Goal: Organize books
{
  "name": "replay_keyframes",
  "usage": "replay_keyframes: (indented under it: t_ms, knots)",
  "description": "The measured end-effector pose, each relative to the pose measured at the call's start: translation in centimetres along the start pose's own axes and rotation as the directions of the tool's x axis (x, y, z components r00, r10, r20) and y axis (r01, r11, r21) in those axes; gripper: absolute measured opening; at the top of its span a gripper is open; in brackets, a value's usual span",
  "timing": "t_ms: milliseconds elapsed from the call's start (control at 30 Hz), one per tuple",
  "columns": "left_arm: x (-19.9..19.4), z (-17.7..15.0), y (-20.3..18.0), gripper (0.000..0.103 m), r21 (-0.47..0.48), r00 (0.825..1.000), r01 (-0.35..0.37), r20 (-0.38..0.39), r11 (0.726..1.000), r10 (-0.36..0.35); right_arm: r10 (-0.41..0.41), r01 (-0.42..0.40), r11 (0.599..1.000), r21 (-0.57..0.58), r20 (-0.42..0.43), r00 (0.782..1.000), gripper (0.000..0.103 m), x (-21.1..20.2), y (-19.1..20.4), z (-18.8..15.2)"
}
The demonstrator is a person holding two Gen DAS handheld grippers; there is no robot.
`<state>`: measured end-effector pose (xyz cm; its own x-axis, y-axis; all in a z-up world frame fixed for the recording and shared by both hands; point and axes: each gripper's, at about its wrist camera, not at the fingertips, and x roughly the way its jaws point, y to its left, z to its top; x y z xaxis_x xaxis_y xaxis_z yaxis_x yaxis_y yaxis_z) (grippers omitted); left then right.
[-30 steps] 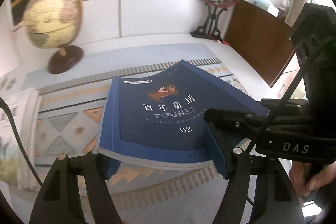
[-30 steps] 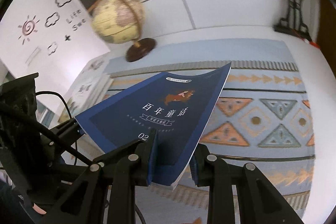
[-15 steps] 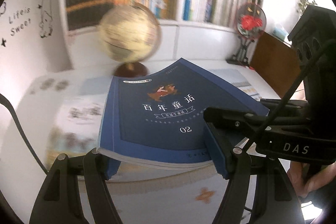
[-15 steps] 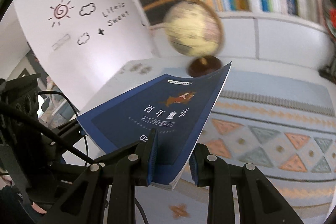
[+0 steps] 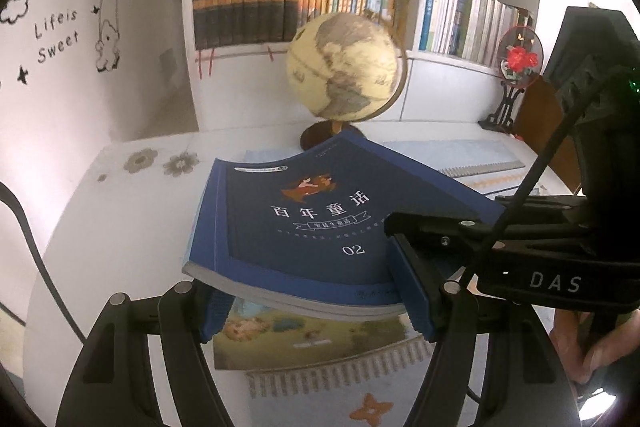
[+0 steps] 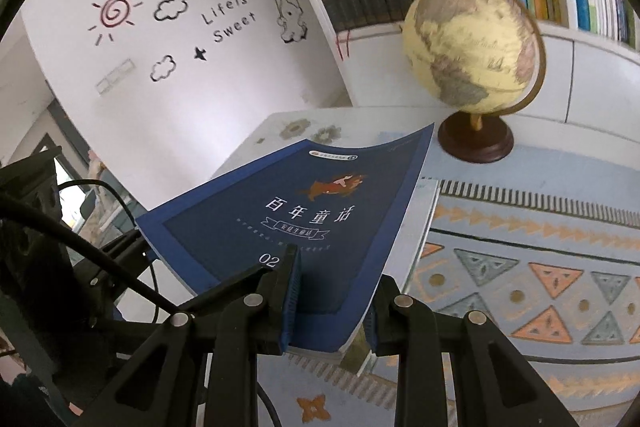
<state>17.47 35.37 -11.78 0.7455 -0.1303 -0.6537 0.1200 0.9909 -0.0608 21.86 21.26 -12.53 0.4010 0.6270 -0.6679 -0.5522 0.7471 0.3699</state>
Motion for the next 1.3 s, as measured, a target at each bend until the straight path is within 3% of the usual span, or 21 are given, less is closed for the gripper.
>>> replay_keyframes:
  t_ms: [267,733,867,933,967,1167,1300]
  knots:
    - [4.5,-0.8,2.7,0.068,-0.038,0.991,0.077,-0.103,0.996,-0.080,-0.045,0.050,0.994,0.102,-0.057,0.997,0.027,4.2,-1.7,-0.7]
    - [5.6,-4.4,4.3,0.070,-0.174,0.969,0.107,-0.204,0.979,-0.142,-0.043,0.060,0.993,0.106,-0.155,0.987,0.029,6.8,-1.7,-2.8]
    - [5.5,-5.0,4.5,0.070,-0.190,0.965,0.073,-0.233,0.979,-0.117,-0.016,0.043,0.989,0.144,-0.187,0.982,0.029,7.1,-2.2,-3.4]
    - [5.0,-5.6,4.7,0.073,-0.201,0.964,0.052,-0.246,0.978,-0.102,-0.011,0.049,0.986,0.158,-0.235,0.972,0.041,7.5,-2.5,-3.7]
    - [4.7,-5.8,4.8,0.080,-0.201,0.965,0.038,-0.246,0.979,-0.088,-0.008,0.053,0.984,0.168,-0.256,0.967,0.043,7.6,-2.7,-3.9]
    - [2.8,-8.1,5.0,0.086,-0.244,0.951,-0.056,-0.310,0.968,-0.024,-0.014,0.062,0.983,0.170,-0.273,0.962,0.046,5.4,-3.9,-5.2]
    - [1.5,-8.7,3.8,0.086,-0.278,0.954,-0.081,-0.301,0.957,-0.007,-0.031,0.078,0.980,0.184,-0.245,0.969,0.046,2.4,-5.1,-6.5]
